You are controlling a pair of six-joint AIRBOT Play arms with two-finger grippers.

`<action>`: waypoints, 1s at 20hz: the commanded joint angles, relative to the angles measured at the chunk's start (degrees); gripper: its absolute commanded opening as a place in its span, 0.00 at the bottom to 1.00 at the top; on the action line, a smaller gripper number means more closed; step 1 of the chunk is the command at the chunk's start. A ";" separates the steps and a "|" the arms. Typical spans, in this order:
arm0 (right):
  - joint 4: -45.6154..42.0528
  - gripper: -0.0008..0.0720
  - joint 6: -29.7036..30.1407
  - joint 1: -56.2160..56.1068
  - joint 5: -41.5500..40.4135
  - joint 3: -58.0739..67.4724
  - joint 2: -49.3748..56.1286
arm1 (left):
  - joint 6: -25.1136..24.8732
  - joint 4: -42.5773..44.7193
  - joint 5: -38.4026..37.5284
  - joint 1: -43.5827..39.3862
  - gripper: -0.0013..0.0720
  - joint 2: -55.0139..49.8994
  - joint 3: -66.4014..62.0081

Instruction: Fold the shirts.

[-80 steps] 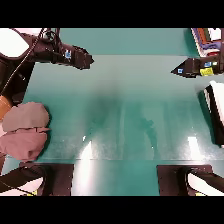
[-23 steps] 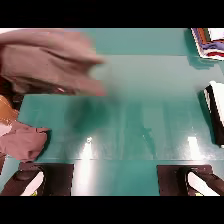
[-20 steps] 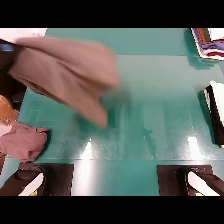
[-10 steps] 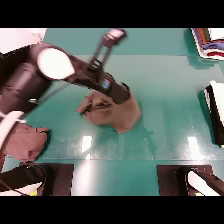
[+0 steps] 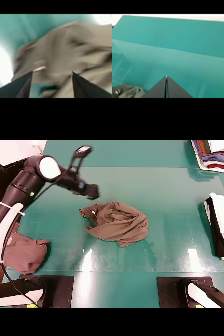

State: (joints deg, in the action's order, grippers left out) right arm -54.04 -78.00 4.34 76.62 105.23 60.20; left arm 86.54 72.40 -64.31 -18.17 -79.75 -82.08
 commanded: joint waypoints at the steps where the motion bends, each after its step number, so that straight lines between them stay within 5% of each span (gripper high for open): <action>1: 0.11 0.03 0.00 -0.42 2.78 0.02 1.70 | 0.44 -4.94 1.60 9.92 0.79 -0.13 10.23; 9: -0.22 0.03 -0.55 -5.88 5.81 0.02 7.67 | -1.88 -13.14 13.25 10.99 0.77 -2.27 20.24; 11: -0.24 0.03 -1.55 -5.90 7.91 0.02 8.92 | -2.99 -15.10 14.34 11.02 0.62 -3.50 20.24; 13: -1.14 0.03 -2.29 -5.90 10.91 0.00 10.27 | -3.02 -16.81 16.17 11.02 0.19 -3.67 20.22; 14: -2.95 0.03 -3.34 -5.97 12.72 0.00 10.97 | -3.06 -17.53 16.55 11.02 0.05 -3.63 19.89; 20: -4.48 0.03 -4.09 -4.70 8.17 -24.63 5.77 | -4.72 -15.61 12.09 11.02 0.05 -3.28 12.17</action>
State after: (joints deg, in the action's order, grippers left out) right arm -57.87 -81.60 -1.13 87.70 92.23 68.51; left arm 82.59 56.25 -50.26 -7.20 -83.07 -66.70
